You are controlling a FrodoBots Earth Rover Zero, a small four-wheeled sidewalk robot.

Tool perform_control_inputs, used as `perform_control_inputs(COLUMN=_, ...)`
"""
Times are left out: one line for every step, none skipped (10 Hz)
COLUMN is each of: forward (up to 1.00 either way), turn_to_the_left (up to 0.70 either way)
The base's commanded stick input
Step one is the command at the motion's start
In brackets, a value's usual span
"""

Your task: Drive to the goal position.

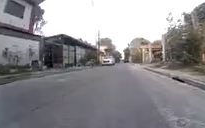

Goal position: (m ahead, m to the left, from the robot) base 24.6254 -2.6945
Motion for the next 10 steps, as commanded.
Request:
perform_control_inputs(forward=1.00, turn_to_the_left=-0.08)
perform_control_inputs(forward=1.00, turn_to_the_left=-0.07)
perform_control_inputs(forward=1.00, turn_to_the_left=-0.08)
perform_control_inputs(forward=1.00, turn_to_the_left=-0.08)
perform_control_inputs(forward=1.00, turn_to_the_left=-0.08)
perform_control_inputs(forward=1.00, turn_to_the_left=-0.08)
perform_control_inputs(forward=1.00, turn_to_the_left=-0.07)
perform_control_inputs(forward=1.00, turn_to_the_left=-0.07)
perform_control_inputs(forward=1.00, turn_to_the_left=-0.07)
perform_control_inputs(forward=1.00, turn_to_the_left=-0.05)
